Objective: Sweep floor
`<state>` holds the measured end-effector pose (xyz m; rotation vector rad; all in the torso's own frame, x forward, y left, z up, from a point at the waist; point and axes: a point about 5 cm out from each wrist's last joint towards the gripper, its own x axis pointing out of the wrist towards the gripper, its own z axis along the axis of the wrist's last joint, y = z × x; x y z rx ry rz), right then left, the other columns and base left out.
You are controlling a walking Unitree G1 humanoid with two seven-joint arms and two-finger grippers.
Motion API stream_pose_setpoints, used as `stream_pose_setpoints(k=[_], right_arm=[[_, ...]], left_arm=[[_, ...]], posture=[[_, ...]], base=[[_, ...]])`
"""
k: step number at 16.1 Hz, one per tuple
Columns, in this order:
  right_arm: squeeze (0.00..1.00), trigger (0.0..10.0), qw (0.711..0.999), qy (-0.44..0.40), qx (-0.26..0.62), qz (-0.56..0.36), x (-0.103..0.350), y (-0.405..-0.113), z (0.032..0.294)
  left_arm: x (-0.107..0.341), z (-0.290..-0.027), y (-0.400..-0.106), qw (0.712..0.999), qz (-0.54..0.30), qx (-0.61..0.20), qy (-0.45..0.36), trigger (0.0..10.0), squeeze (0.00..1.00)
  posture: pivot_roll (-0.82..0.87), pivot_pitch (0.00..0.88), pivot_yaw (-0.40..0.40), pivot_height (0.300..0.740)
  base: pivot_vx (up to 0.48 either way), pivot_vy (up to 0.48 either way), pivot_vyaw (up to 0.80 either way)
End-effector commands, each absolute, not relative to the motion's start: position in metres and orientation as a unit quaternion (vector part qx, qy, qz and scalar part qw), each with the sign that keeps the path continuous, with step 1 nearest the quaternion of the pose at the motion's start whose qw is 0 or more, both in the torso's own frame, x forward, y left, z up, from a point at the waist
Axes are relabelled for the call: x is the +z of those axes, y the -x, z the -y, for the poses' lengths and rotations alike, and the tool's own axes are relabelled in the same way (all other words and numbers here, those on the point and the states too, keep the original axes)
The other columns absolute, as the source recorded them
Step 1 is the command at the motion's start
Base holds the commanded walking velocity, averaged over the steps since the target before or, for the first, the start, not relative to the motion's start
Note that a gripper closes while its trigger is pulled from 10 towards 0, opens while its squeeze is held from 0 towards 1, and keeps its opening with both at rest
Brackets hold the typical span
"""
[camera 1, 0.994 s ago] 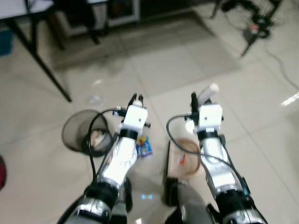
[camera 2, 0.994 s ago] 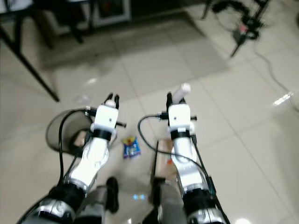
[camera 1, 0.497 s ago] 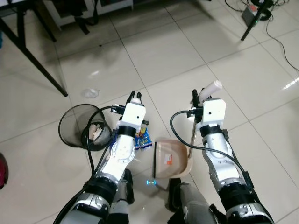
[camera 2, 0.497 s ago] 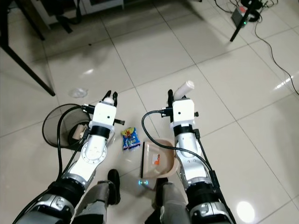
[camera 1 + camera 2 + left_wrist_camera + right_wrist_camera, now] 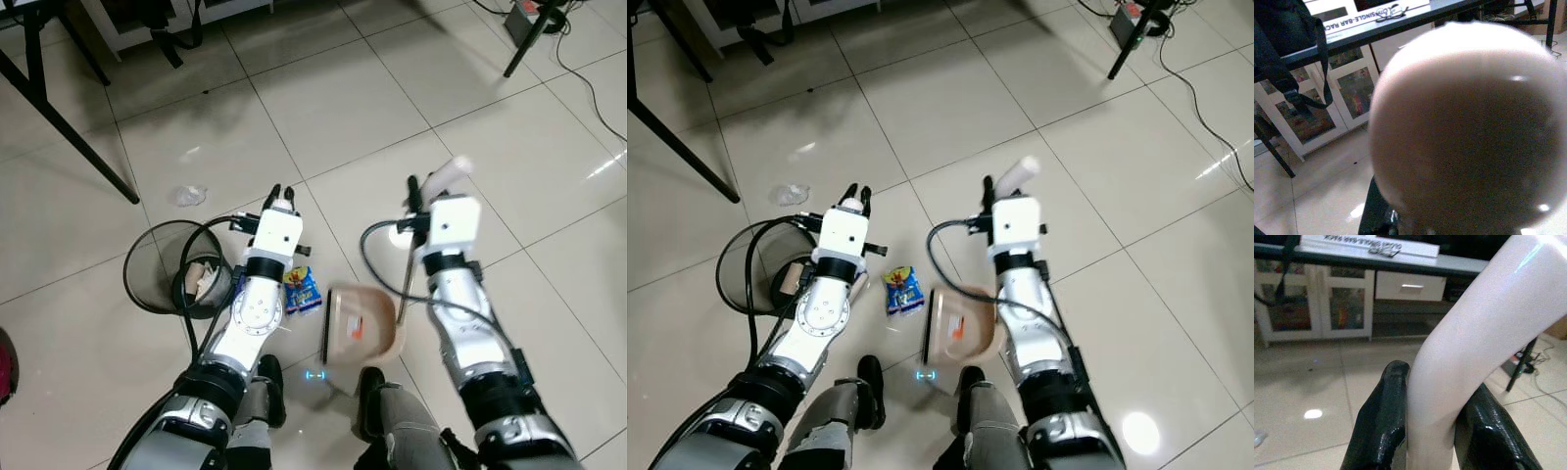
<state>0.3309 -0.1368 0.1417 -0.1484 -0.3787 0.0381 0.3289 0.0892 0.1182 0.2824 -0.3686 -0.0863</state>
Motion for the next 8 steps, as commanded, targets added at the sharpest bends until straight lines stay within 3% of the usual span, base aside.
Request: stream_pose_setpoints(k=[1,8], right_arm=[[0.0,10.0,0.977,0.073,0.009,0.202,0.149,-0.333,0.144],[0.0,10.0,0.974,0.089,0.015,0.21,0.136,-0.324,0.134]], left_arm=[[0.103,-0.095,-0.325,0.98,0.147,-0.03,-0.134,10.0,0.0],[0.107,-0.094,-0.329,0.981,0.151,-0.023,-0.117,10.0,0.0]], posture=[[-0.06,0.368,0.013,0.74],[-0.05,0.364,0.017,0.74]], base=[[0.0,0.0,0.0],[0.0,0.0,0.0]])
